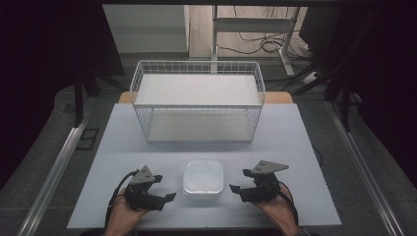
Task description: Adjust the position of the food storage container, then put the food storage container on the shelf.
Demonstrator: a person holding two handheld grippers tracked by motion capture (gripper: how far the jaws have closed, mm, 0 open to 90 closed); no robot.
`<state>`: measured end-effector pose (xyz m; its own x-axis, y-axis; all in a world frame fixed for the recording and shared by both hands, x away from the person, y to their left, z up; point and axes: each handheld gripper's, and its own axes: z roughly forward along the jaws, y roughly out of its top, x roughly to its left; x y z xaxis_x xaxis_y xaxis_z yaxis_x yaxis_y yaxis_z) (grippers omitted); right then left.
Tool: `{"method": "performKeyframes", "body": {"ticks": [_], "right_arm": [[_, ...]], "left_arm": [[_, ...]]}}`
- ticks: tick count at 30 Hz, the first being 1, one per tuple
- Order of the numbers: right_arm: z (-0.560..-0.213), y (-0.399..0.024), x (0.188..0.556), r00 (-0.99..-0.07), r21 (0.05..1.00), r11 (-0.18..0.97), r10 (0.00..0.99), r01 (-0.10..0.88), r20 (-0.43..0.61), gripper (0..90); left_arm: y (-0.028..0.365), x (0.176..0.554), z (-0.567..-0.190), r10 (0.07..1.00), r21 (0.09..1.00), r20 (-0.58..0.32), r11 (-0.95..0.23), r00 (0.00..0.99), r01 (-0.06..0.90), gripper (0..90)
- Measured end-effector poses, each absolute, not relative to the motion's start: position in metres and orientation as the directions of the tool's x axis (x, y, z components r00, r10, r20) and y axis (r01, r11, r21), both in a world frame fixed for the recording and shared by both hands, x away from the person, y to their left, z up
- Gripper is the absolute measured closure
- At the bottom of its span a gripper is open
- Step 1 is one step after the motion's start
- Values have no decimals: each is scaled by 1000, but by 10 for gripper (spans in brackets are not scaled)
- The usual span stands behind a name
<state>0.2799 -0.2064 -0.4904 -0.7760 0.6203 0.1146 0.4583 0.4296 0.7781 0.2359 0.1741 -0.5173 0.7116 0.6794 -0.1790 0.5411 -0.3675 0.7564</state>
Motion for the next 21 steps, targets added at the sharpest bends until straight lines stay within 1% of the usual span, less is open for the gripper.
{"method": "performKeyframes", "body": {"ticks": [2,7,11,13,16,18,21], "right_arm": [[-492,-206,281,-775,775,433,622,460,112,161],[-494,-204,281,-775,776,435,623,456,106,87],[-494,-202,282,-779,777,444,620,446,93,69],[-494,-201,282,-778,782,439,622,443,91,59],[-493,-199,282,-777,783,434,621,446,99,56],[-491,-197,283,-776,786,416,619,456,123,55],[-489,-195,283,-776,785,414,618,460,129,54]], "left_arm": [[174,236,-518,678,757,-178,-368,713,540,135],[172,238,-522,685,765,-144,-381,715,519,87],[173,239,-523,689,769,-138,-378,712,516,77],[174,240,-524,688,773,-144,-371,711,515,56],[175,242,-524,684,775,-165,-356,711,522,43],[175,243,-522,684,777,-175,-345,708,526,44],[174,246,-517,683,782,-202,-318,702,535,50]]}}
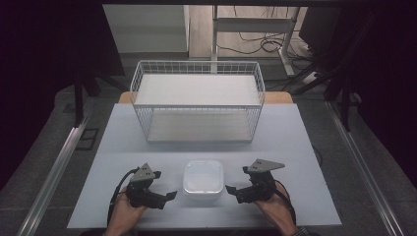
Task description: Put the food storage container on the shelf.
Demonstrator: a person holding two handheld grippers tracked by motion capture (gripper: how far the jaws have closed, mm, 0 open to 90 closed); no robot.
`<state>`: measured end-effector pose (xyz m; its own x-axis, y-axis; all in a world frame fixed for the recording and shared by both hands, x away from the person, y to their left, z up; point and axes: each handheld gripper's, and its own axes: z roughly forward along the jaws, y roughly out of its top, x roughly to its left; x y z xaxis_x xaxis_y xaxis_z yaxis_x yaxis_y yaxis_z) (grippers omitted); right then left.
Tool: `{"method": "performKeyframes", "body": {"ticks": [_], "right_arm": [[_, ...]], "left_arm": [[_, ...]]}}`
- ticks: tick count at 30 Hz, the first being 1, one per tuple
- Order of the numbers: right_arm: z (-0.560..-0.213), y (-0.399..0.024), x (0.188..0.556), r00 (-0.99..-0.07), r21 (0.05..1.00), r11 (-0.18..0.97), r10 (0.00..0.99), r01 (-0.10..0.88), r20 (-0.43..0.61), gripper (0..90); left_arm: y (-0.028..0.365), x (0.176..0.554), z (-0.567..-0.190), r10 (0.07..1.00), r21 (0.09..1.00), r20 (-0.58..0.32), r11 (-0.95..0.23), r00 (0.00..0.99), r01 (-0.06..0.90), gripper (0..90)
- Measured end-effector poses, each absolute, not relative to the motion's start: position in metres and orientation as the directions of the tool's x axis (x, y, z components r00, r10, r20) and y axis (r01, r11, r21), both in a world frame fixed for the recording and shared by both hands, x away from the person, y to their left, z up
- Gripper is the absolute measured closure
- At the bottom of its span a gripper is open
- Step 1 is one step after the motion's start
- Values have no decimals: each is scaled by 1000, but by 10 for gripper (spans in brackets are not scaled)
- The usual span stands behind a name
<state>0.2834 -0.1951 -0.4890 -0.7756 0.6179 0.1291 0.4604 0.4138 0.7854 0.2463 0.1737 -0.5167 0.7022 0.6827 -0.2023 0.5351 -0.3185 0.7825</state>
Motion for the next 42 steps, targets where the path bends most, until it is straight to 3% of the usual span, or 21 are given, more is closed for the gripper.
{"method": "performKeyframes", "body": {"ticks": [11,25,28,34,36,38,42], "right_arm": [[-482,-169,289,-782,778,438,614,450,106,19],[-485,-150,306,-774,728,439,602,526,196,14],[-489,-147,309,-770,709,456,608,538,194,28],[-495,-150,311,-748,674,423,591,606,302,117],[-497,-152,308,-735,646,409,563,645,378,169],[-497,-153,307,-731,640,406,563,652,386,181],[-494,-159,301,-709,619,397,577,678,406,274]], "left_arm": [[154,263,-508,659,776,-227,-322,717,542,68],[126,291,-506,611,748,-282,-342,740,568,90],[127,293,-512,602,740,-331,-312,727,596,80],[132,293,-522,535,715,-452,-261,714,648,123],[132,288,-522,536,707,-458,-263,709,656,141],[133,286,-520,539,704,-458,-266,707,659,156],[141,279,-519,521,675,-517,-239,679,698,304]]}}
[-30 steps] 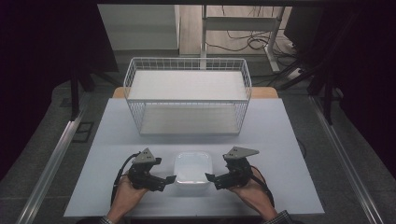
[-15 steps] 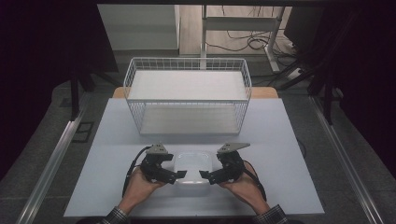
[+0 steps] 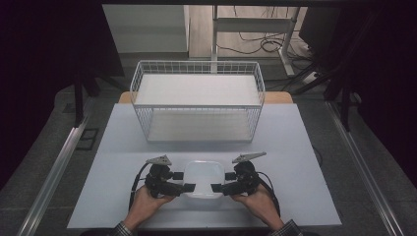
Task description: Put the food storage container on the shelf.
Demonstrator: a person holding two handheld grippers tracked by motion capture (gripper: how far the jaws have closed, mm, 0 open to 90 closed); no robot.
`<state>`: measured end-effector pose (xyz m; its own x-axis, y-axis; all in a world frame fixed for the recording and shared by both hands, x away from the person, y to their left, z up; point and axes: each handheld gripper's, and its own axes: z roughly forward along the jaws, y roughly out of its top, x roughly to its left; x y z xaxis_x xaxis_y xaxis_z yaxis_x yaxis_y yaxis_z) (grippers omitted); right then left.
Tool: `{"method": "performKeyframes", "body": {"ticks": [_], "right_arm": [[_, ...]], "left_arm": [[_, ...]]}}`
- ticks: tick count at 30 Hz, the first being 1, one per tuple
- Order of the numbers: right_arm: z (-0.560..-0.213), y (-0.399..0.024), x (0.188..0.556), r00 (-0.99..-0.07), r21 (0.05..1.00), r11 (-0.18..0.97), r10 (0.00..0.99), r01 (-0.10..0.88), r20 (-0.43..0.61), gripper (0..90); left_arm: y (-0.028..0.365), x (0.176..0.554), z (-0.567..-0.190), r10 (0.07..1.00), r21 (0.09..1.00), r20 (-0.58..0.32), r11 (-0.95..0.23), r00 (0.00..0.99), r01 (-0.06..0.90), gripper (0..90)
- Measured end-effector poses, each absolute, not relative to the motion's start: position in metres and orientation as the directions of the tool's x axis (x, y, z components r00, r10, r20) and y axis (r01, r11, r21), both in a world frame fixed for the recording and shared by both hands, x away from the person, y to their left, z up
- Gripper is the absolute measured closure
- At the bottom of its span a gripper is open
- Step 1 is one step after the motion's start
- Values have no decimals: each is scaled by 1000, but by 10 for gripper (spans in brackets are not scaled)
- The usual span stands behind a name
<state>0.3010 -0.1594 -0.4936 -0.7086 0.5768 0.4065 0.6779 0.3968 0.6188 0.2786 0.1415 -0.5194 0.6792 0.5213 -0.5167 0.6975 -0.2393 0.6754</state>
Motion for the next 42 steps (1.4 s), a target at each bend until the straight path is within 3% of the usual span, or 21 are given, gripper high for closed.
{"method": "performKeyframes", "body": {"ticks": [1,2,3,5,10,15,25,42], "right_arm": [[-492,-161,299,-702,615,391,581,684,411,309],[-489,-164,296,-693,620,375,593,689,411,417],[-489,-164,296,-693,620,375,593,689,411,417],[-483,-168,292,-686,641,353,615,681,389,543],[-481,-173,288,-636,622,299,638,724,435,628],[-476,-177,287,-626,657,250,651,711,429,763],[-476,-172,286,-633,718,222,679,660,371,778],[-440,-168,303,-692,789,226,650,571,315,777]], "left_arm": [[144,277,-519,517,673,-525,-234,676,702,350],[150,272,-514,527,693,-509,-219,681,687,475],[150,272,-514,527,693,-509,-219,681,687,550],[151,270,-511,536,695,-501,-218,679,685,564],[152,267,-509,559,690,-511,-186,653,699,635],[154,265,-506,576,705,-514,-138,636,696,775],[154,264,-500,610,727,-491,-107,622,679,807],[159,275,-459,641,790,-411,-104,648,604,807]]}}
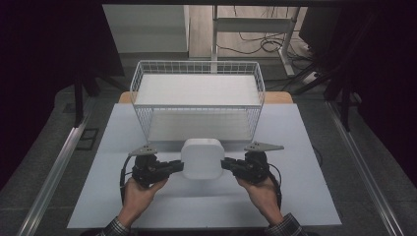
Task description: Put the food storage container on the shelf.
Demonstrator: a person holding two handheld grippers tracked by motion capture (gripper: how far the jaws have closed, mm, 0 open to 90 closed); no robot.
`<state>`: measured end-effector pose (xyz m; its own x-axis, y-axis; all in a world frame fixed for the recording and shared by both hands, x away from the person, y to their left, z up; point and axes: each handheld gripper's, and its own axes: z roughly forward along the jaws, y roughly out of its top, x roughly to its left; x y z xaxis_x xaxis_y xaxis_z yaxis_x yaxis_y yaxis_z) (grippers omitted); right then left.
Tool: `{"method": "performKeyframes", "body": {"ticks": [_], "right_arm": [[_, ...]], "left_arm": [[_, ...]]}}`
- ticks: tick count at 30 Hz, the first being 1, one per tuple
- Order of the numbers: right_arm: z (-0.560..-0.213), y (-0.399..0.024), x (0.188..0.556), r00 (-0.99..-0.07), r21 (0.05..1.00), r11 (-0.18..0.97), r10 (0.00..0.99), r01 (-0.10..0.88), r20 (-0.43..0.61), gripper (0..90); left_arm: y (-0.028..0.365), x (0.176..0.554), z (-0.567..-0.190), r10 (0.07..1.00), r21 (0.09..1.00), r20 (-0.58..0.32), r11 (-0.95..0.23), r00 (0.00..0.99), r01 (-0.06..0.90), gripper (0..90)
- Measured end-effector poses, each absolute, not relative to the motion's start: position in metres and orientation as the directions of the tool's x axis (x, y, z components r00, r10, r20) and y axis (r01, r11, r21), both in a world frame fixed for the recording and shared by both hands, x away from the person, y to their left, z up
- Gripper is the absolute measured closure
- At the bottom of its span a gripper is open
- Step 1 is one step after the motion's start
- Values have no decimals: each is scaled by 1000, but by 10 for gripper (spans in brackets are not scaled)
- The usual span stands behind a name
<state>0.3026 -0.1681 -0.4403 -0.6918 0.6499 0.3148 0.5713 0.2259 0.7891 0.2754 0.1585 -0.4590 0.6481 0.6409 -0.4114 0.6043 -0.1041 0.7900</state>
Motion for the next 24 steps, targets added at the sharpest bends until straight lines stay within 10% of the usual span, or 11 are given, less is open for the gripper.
{"method": "performKeyframes", "body": {"ticks": [24], "right_arm": [[-368,-153,342,-730,862,180,628,474,270,778]], "left_arm": [[175,309,-383,658,856,-345,-73,670,512,807]]}}
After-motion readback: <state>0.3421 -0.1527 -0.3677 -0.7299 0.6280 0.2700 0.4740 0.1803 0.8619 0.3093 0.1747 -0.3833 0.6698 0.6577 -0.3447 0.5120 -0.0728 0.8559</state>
